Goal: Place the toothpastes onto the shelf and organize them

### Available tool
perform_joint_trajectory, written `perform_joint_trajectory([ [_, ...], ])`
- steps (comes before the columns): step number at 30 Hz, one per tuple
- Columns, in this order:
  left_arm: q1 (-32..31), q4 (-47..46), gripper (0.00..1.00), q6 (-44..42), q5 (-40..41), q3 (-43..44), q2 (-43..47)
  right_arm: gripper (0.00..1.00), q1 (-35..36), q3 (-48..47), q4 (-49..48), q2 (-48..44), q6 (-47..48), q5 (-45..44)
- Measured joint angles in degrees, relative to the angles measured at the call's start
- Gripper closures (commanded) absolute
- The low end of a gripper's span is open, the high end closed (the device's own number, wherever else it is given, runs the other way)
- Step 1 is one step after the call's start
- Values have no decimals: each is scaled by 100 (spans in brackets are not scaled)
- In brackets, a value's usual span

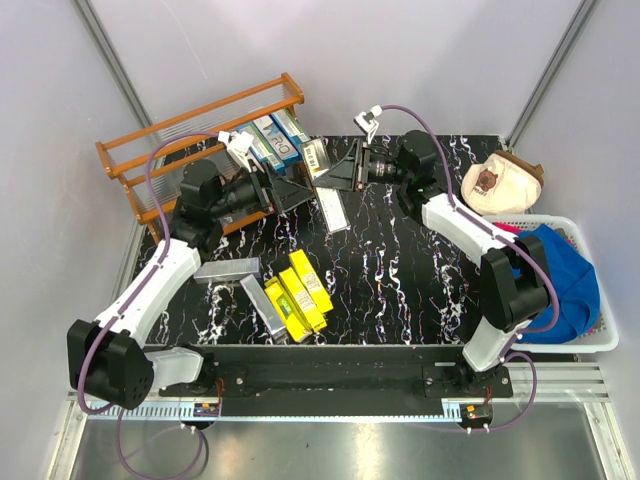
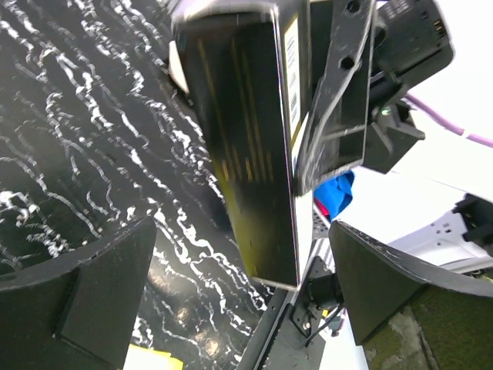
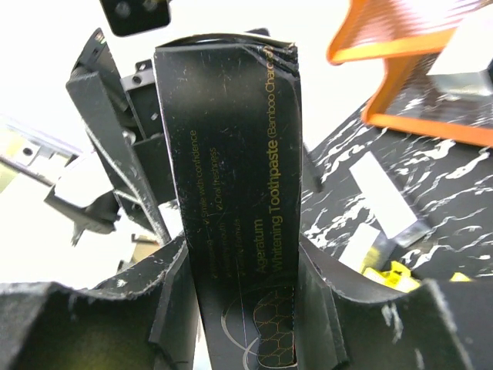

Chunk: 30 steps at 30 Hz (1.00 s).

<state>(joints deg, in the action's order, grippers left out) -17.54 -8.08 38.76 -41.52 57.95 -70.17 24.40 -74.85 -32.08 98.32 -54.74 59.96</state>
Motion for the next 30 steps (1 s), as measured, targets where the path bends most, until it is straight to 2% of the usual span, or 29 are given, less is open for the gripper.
perform_joint_trajectory([
  [9, 0, -673, 1, 348, -109, -92, -7, 64, 188, 205, -164, 0, -166, 275],
  [12, 0, -890, 5, 459, -122, -127, -20, 64, 264, 321, -164, 0, -166, 337],
  [14, 0, -1001, 10, 522, -146, -127, -55, 64, 308, 378, -162, 0, -166, 389],
  [15, 0, -1049, 16, 555, -164, -127, -85, 63, 334, 387, -160, 0, -166, 420],
  [21, 0, -1353, 31, 833, -232, -140, -315, 61, 481, 387, -179, -7, -166, 479],
  [22, 0, -1429, 40, 894, -243, -151, -332, 60, 503, 387, -190, -7, -170, 505],
  [24, 7, -1585, 47, 1005, -275, -181, -334, 57, 533, 387, -236, -7, -192, 560],
  [26, 28, -1733, 63, 1099, -299, -212, -334, 53, 549, 385, -321, -7, -219, 597],
  [27, 42, -1779, 68, 1156, -317, -227, -334, 50, 549, 385, -348, -7, -225, 603],
  [30, 76, -1954, 71, 1368, -391, -262, -319, 44, 555, 385, -444, -4, -212, 597],
])
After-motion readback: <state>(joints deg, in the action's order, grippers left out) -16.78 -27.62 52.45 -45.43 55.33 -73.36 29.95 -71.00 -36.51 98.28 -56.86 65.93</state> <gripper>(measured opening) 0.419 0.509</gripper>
